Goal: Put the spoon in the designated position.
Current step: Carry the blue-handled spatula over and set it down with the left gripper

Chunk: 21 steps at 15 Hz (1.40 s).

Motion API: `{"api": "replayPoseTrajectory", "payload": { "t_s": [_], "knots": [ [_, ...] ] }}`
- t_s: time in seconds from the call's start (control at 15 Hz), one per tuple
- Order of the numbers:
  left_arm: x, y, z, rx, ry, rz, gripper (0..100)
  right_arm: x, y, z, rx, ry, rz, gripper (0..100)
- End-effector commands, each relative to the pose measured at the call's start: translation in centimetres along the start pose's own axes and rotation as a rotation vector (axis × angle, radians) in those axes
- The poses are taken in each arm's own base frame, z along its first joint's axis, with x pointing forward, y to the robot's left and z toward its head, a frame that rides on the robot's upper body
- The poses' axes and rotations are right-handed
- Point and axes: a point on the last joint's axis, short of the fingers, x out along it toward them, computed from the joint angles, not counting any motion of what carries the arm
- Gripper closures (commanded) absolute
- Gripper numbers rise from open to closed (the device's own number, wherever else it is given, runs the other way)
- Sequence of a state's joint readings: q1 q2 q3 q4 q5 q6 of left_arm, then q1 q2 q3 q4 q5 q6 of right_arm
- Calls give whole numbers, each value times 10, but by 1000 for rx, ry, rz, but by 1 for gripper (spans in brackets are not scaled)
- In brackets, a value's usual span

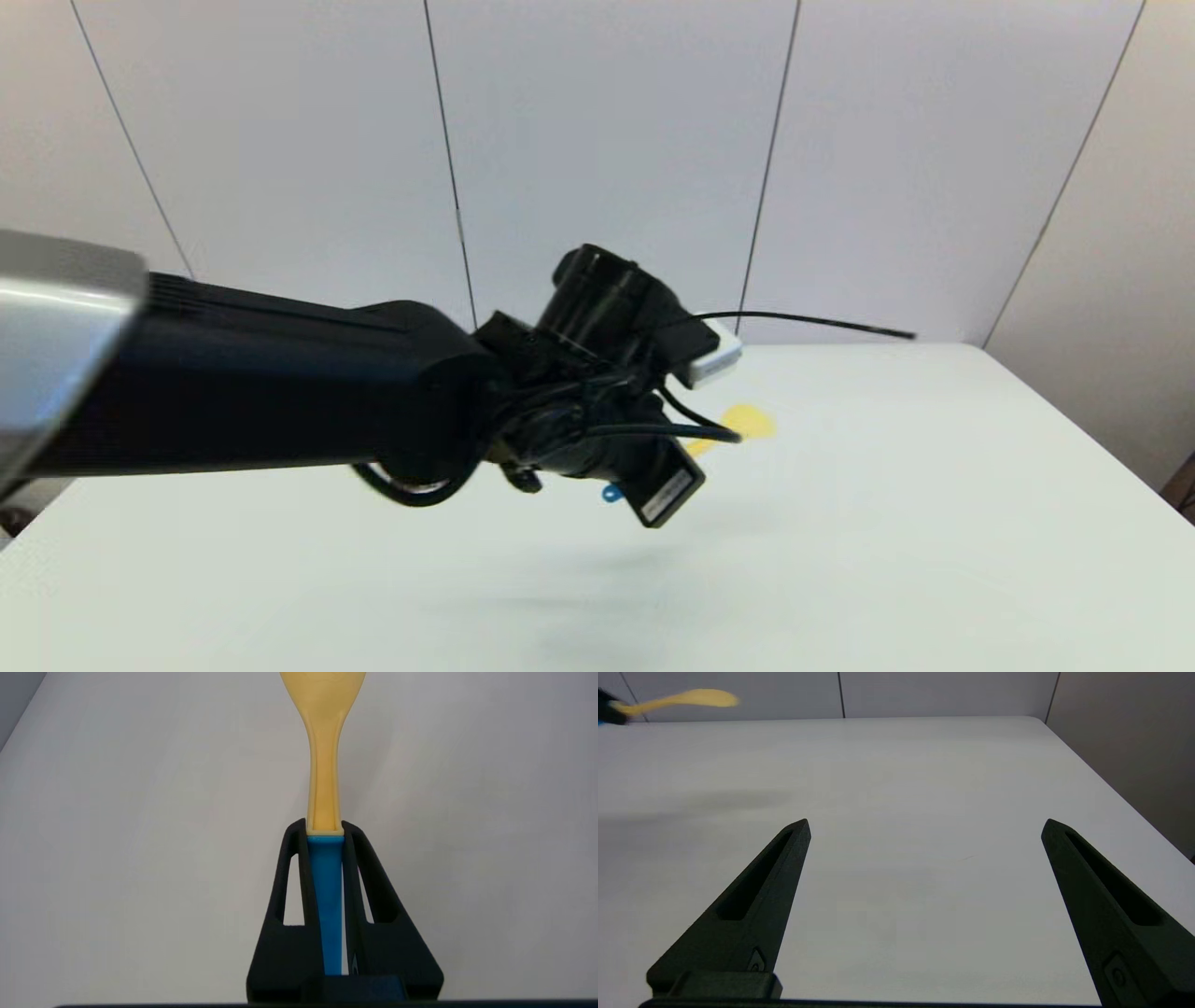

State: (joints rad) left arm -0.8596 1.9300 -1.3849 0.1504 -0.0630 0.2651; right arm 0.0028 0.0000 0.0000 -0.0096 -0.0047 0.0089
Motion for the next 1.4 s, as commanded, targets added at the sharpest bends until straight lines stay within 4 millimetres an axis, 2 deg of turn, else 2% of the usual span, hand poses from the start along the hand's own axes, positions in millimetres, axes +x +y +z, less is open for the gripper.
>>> {"api": "replayPoseTrajectory", "payload": {
  "t_s": [0.07, 0.2, 0.33, 0.47, 0.67, 0.87, 1.13, 1.4],
  "knots": [
    [-113, 16, -56, -56, -27, 147, 100, 0, 0, 0, 0, 2, 0, 0],
    [-139, 27, -79, -36, -27, 188, 100, 0, 0, 0, 0, 2, 0, 0],
    [-158, 38, -107, -17, -13, 140, 100, 0, 0, 0, 0, 2, 0, 0],
    [-168, 41, -131, -20, 32, 71, 100, 0, 0, 0, 0, 2, 0, 0],
    [-173, 48, -150, 18, 57, 21, 100, 0, 0, 0, 0, 2, 0, 0],
    [-164, 52, -153, 45, 59, -24, 100, 0, 0, 0, 0, 2, 0, 0],
    [-142, 65, -162, 90, 66, -123, 100, 0, 0, 0, 0, 2, 0, 0],
    [-118, 80, -180, 116, 93, -209, 100, 0, 0, 0, 0, 2, 0, 0]
  ]
}}
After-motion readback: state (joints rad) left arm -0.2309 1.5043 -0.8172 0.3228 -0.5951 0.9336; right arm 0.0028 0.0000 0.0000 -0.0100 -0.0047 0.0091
